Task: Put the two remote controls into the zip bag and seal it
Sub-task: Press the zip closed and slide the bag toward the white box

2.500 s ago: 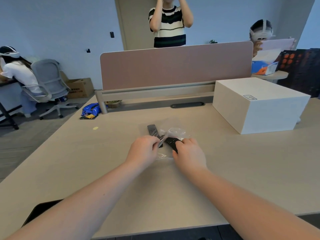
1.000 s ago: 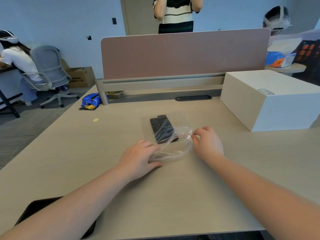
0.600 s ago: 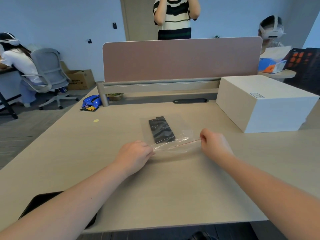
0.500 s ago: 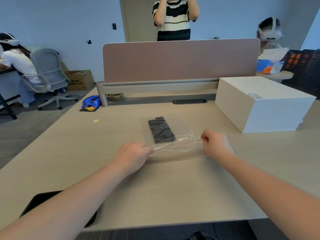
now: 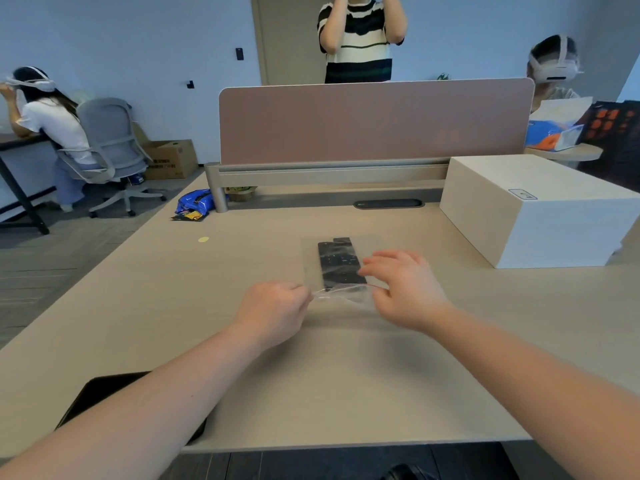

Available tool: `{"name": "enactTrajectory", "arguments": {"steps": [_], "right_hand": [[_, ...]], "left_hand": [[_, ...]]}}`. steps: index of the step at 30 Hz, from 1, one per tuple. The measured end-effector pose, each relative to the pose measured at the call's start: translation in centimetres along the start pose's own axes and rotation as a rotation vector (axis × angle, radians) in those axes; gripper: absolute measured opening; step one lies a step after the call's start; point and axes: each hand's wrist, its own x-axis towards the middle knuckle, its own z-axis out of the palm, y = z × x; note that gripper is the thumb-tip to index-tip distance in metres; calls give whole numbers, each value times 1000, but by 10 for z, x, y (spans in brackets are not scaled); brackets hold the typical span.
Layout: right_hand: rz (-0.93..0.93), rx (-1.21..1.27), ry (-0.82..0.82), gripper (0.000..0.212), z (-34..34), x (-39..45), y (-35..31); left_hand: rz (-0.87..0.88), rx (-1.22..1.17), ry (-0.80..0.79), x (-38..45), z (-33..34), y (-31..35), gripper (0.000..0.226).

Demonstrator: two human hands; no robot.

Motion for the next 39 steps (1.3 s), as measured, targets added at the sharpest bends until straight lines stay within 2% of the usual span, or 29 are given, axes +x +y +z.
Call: {"name": "enactTrajectory", "arguments": {"steps": [2, 4, 6, 7, 8, 9, 11, 19, 34, 39], "right_hand": [[-176, -71, 76, 40, 10, 1, -13], [-269, -167, -33, 35, 20, 6, -22], [-298, -241, -92, 24, 33, 12, -28], [-302, -283, -69, 13, 37, 15, -31], [-283, -293, -36, 11, 39, 17, -33], [-264, -282, -1, 22, 42, 18, -34], [-253, -272, 70, 29, 46, 22, -30], [-279, -218, 179, 20, 47, 24, -31], [-365, -385, 211, 27, 59, 27, -27], [-401, -420, 212, 23, 61, 30, -22]], "left_hand": [[7, 3, 10, 0, 0, 1, 39], [10, -12, 23, -1, 1, 2, 38], [11, -50, 44, -2, 0, 3, 37], [13, -74, 55, -3, 0, 4, 37], [16, -95, 68, -4, -1, 4, 36], [18, -116, 80, -5, -1, 3, 35], [9, -160, 95, -6, -2, 1, 33], [-59, -233, 100, -6, 0, -1, 34], [-40, -204, 48, -4, -6, 0, 27], [-111, -231, 1, 0, -8, -3, 28]]}}
